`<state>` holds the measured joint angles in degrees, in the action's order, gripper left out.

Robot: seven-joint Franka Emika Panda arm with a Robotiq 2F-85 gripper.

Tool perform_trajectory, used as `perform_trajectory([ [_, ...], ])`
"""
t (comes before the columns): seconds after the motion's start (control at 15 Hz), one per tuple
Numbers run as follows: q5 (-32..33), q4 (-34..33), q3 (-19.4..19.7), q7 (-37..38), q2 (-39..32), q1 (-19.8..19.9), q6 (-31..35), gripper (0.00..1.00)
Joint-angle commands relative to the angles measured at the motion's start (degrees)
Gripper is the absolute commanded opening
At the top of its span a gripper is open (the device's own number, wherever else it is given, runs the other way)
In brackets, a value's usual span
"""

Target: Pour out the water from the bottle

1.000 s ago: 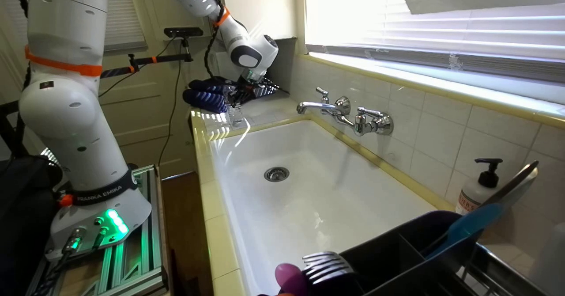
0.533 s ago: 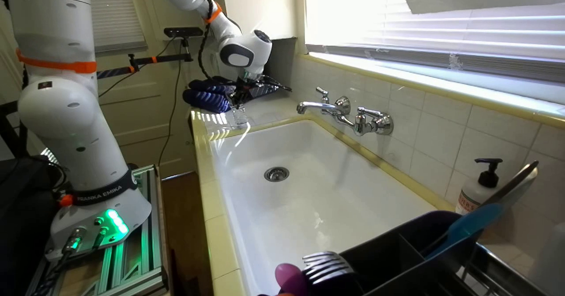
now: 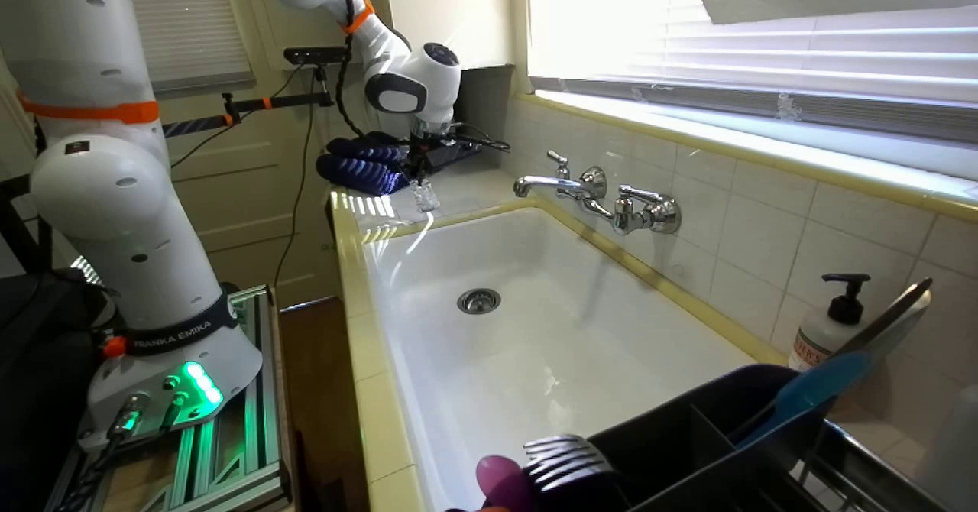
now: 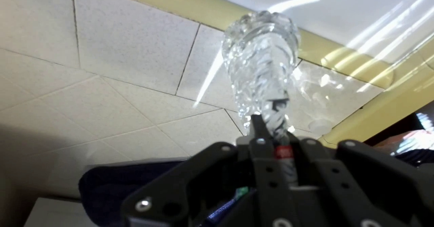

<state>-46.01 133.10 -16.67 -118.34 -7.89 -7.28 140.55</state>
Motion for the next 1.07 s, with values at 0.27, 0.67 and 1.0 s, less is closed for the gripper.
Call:
perform_trajectory([
  [0.27,-3.1,10.0,2.4,1.4,10.9,-1.2,5.7,0.02],
  [0.67,-3.3,16.8,5.9,2.0,18.8,-1.5,5.9,0.02],
  [1.0,-2.3,22.4,9.7,3.0,25.7,-1.3,6.1,0.02],
])
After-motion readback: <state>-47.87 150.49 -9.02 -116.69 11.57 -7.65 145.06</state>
